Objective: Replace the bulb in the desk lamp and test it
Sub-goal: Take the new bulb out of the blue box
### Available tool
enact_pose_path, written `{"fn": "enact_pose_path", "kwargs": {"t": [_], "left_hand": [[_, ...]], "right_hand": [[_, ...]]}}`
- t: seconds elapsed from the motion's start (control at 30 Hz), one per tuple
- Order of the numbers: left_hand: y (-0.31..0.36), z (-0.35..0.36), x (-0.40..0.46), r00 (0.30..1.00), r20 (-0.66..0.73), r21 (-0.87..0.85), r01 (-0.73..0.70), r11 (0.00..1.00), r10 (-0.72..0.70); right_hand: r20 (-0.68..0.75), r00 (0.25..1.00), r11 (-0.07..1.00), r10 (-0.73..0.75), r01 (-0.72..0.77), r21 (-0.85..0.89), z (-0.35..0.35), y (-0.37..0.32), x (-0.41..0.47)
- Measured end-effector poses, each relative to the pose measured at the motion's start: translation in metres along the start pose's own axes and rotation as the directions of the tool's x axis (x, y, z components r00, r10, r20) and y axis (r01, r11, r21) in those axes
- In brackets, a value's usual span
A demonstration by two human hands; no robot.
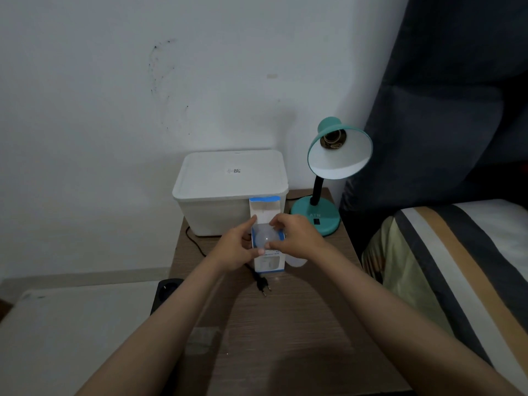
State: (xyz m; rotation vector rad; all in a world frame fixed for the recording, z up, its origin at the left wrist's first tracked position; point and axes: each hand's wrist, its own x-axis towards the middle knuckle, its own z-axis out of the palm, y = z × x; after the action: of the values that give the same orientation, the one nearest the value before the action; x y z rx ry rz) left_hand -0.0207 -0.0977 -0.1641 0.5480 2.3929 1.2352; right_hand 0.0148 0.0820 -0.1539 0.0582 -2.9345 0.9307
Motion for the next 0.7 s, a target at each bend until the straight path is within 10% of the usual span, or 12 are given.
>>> {"fn": "enact_pose_path", "kwargs": {"t": [0.3,0.7], "left_hand": [[-0.003,-0.001,-0.001,1.0,-0.007,-0.071,0.025,0.997,-0.025],[-0.001,0.0,-0.005,1.0,-0.004,-0.101,0.025,0.995,-0.026]], "right_hand": [[0.037,0.999,0.991,-0.039,0.044,-0.127,0.0,-0.005,0.013],[-0.335,0.931,0.868,0.144,0.043,0.494,-0.016,-0.005,-0.004]]}}
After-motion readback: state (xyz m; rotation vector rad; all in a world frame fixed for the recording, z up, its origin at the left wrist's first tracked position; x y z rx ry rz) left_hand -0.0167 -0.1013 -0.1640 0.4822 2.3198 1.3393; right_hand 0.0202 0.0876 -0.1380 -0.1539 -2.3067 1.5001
